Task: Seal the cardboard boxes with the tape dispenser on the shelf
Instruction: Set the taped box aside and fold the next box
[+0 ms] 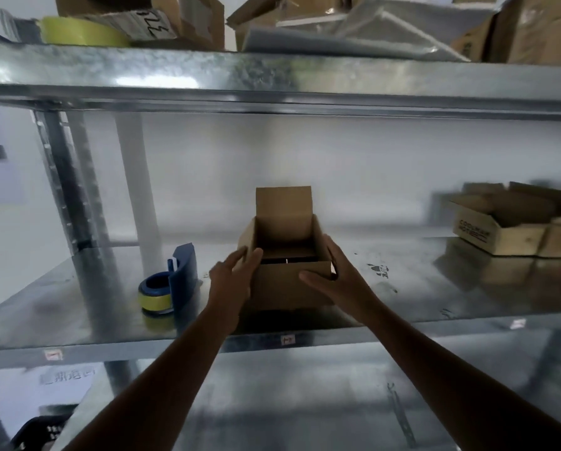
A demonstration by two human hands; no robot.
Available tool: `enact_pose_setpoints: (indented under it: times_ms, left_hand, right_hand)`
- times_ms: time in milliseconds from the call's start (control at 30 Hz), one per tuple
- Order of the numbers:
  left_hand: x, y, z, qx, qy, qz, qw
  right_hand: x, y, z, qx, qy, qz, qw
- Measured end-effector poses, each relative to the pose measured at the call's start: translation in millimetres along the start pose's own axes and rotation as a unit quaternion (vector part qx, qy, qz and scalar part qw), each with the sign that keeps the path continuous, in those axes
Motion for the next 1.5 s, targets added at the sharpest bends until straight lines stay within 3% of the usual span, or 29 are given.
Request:
enact_pose_setpoints:
  times_ms: [100,200,433,733,933,1167,1400,1500]
  left_hand:
    - [17,7,3,-0.054,0.089,0.018,0.994]
    - [35,15,1,-0.015,0.036,-0.023,0.999]
    - [118,49,-3,-0.013,0.062,-0.024,0.998]
    - [243,75,-24,0.036,-0.001,-0.115,0.993]
    - [312,68,-27,0.027,-0.022,-0.121,0.992]
    - [360,32,-31,0.027,0.004,-0.141,0.990]
    - [389,-34,-20,0.013,-0.016,-0.134,0.991]
    - [406,-62,-18,0.004,-0.023,-0.124,0.992]
  right_hand:
    - [-18,15,9,-0.009,0.051,-0.031,0.998]
    - [-49,34,10,-0.003,0.149,-0.052,0.987]
    - [-143,79,-2,0.003,0.278,-0.079,0.957]
    - [-307,133,-14,0.002,0.222,-0.172,0.960]
    - [-402,157,-54,0.056,0.268,-0.170,0.947]
    - [-454,118,-86,0.078,0.325,-0.141,0.932]
    - [-469,35,-98,0.026,0.439,-0.129,0.889]
    - [-472,-8,-102,0.045,0.474,-0.110,0.872]
Point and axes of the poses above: each hand's wrist, its own y-axis away from the middle knuckle, its own x-axis out of the palm, z = x × y, the point moved 5 cm from there along -y, towards the middle knuckle, and after that the axes turned 4 degrees about x, right-handed, at the moved point
